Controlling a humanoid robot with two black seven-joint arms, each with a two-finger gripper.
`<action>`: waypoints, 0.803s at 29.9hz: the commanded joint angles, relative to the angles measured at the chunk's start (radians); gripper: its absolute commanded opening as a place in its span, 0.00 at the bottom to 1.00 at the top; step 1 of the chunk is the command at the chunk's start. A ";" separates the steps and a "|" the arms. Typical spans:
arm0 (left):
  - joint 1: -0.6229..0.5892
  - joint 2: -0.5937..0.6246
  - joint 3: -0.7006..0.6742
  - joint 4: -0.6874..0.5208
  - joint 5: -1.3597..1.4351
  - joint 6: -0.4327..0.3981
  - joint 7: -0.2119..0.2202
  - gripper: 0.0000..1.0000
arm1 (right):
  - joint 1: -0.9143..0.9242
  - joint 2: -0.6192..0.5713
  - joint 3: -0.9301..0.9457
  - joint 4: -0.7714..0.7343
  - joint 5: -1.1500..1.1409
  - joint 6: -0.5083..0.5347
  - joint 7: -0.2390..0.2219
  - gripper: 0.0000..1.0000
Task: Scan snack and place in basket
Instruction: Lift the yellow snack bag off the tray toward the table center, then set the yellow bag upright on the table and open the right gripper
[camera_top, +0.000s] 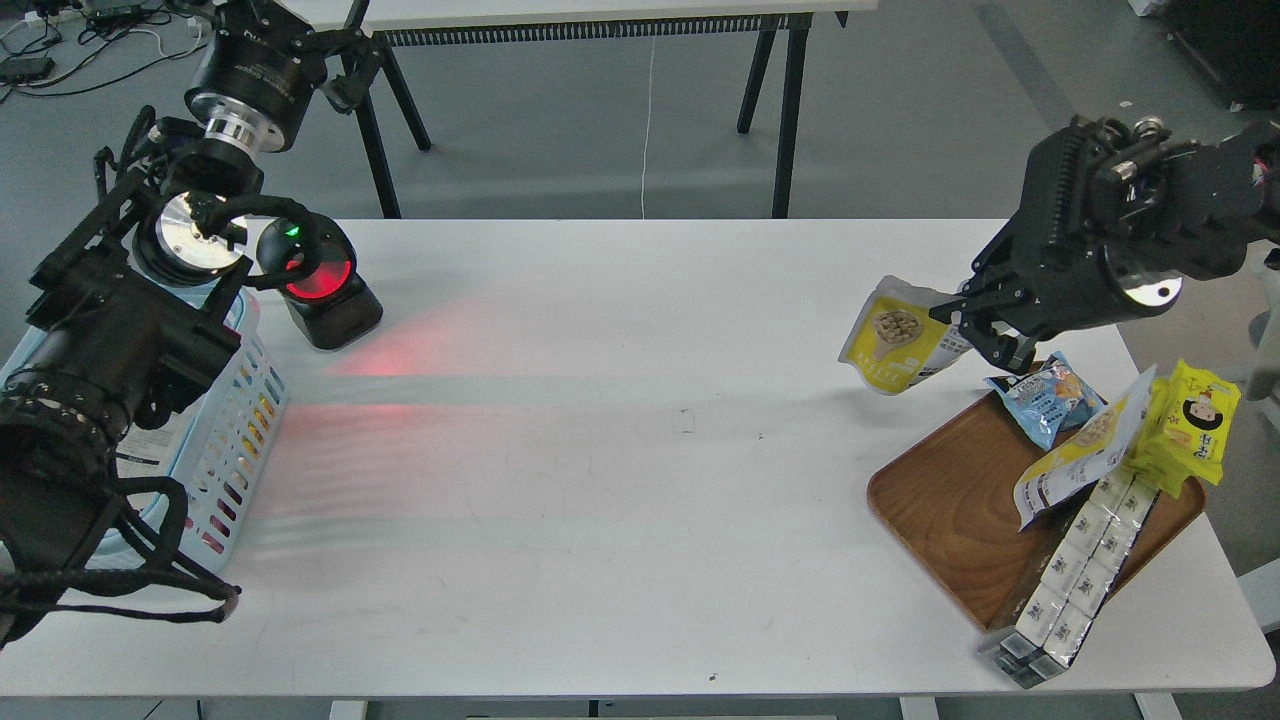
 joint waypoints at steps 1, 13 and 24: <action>0.000 -0.003 -0.002 0.000 0.000 0.000 -0.002 1.00 | -0.030 0.037 0.089 -0.002 0.003 0.000 0.000 0.01; 0.000 -0.006 -0.002 0.000 0.000 0.000 -0.002 1.00 | -0.155 0.235 0.245 -0.020 0.003 0.000 0.000 0.01; 0.000 -0.004 -0.002 0.000 -0.002 0.000 -0.002 1.00 | -0.201 0.430 0.266 -0.137 0.003 -0.002 0.000 0.01</action>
